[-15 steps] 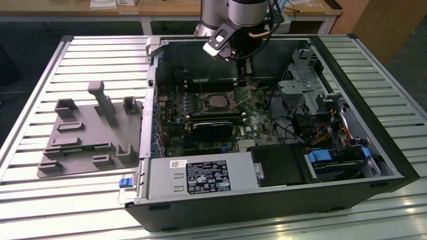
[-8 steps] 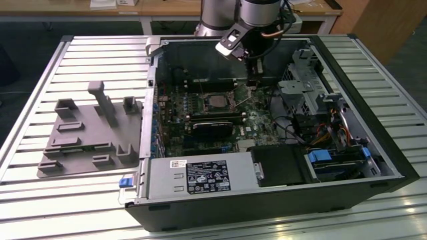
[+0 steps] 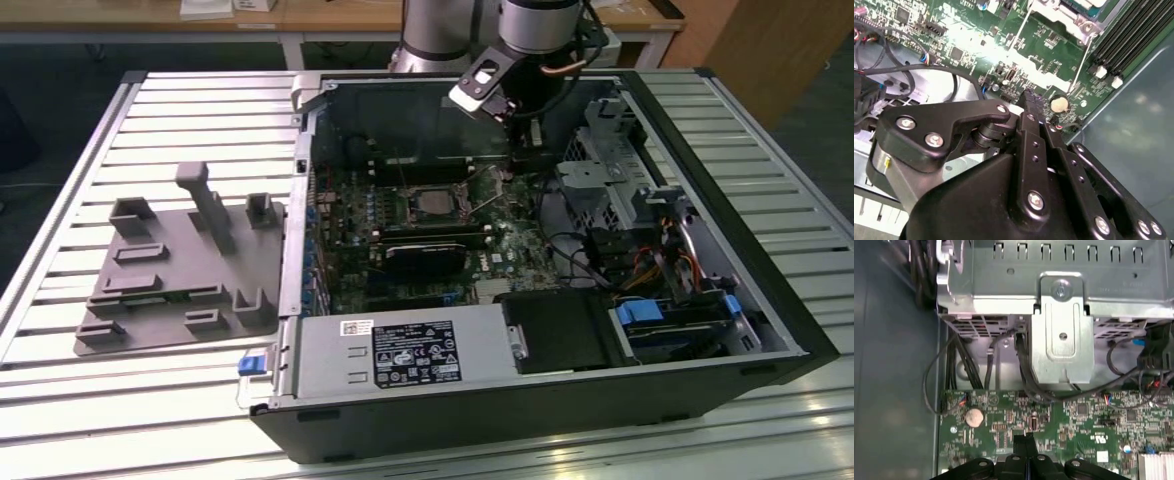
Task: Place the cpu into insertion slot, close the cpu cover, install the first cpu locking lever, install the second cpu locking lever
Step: 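Close the cpu cover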
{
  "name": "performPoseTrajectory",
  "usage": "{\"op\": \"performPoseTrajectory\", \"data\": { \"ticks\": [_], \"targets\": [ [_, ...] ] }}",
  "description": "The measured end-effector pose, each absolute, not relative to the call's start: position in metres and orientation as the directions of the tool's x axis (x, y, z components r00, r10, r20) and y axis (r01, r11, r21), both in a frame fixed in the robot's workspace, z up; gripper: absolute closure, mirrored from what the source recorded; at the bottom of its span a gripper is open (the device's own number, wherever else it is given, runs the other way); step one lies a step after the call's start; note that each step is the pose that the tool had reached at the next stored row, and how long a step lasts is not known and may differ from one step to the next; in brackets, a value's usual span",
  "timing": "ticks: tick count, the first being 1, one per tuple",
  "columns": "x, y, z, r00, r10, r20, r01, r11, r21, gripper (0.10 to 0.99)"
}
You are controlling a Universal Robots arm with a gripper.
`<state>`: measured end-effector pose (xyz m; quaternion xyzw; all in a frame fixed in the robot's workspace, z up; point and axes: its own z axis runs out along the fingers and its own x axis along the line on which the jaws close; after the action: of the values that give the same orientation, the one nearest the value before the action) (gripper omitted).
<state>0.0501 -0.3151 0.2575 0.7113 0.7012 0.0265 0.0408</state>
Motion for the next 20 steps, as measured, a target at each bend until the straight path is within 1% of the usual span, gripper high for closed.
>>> {"op": "performPoseTrajectory", "data": {
  "ticks": [4,11,20],
  "targets": [
    [0.053,-0.315,0.247,0.015,1.000,-0.021,0.996,-0.013,0.090,0.984],
    [0.054,-0.315,0.239,0.015,1.000,-0.021,0.997,-0.013,0.082,0.984],
    [0.054,-0.315,0.238,0.015,1.000,-0.020,0.997,-0.013,0.081,0.984]
  ]
}}
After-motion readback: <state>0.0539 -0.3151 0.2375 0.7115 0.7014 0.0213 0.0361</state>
